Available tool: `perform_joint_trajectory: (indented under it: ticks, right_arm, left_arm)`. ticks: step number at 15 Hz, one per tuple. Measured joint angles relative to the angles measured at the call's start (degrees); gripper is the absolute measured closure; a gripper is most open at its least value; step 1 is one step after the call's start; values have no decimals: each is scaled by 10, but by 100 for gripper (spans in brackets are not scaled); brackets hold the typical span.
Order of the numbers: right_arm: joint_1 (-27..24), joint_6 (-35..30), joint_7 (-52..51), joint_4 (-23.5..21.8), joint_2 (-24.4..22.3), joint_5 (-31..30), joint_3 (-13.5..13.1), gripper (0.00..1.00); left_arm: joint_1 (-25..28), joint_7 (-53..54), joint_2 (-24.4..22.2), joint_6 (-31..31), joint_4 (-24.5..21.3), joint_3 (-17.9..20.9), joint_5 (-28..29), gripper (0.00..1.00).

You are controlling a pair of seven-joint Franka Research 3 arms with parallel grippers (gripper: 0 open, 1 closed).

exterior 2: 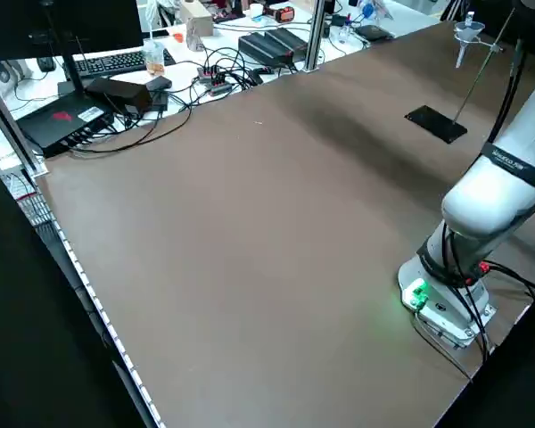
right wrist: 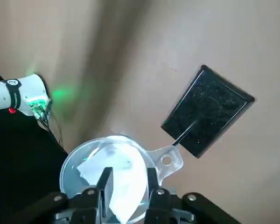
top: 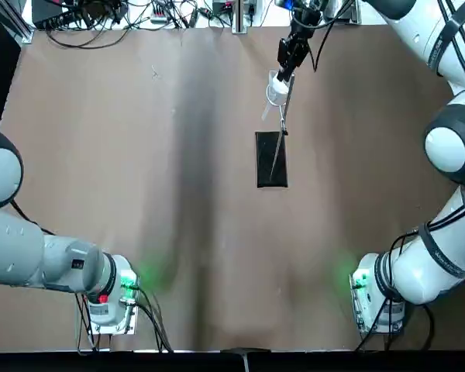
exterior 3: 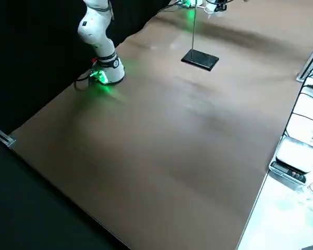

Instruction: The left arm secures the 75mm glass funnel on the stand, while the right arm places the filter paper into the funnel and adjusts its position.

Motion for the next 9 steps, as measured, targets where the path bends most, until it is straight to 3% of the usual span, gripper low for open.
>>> perform_joint_trajectory:
  ticks: [9]
  right_arm:
    - [0, -14, 1, 7, -12, 0, -2, 63]
  left_arm:
    - [1, 23, 1, 1, -2, 2, 0, 0]
